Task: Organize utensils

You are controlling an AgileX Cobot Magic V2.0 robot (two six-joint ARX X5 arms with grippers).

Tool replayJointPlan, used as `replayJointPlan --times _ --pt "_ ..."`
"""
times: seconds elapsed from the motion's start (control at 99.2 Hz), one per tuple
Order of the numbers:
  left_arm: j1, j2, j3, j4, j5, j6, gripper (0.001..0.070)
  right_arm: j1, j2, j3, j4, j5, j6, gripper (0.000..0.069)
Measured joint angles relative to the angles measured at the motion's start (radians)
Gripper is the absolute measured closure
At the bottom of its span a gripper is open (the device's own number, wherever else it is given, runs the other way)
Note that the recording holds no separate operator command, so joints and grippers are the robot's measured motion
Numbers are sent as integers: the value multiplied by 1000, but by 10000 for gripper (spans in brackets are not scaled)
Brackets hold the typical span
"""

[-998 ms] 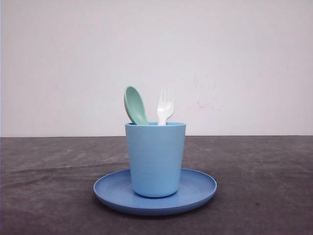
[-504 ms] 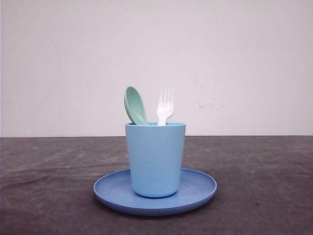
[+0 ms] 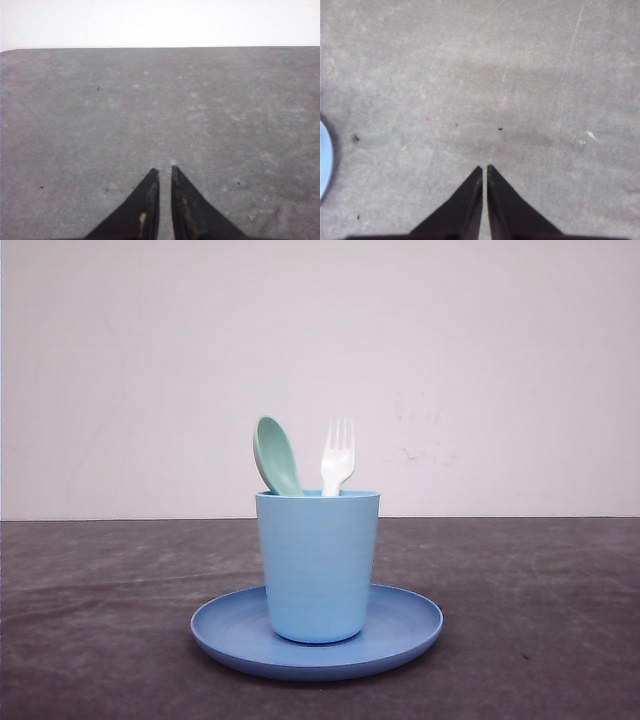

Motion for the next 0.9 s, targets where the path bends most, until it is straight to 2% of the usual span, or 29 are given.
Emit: replayJointPlan --times 0.726,0.897 --pt "0 0 0 0 0 0 692 1 -2 0 1 1 0 677" --pt "0 0 0 0 0 0 692 -21 -109 -35 79 26 -60 677"
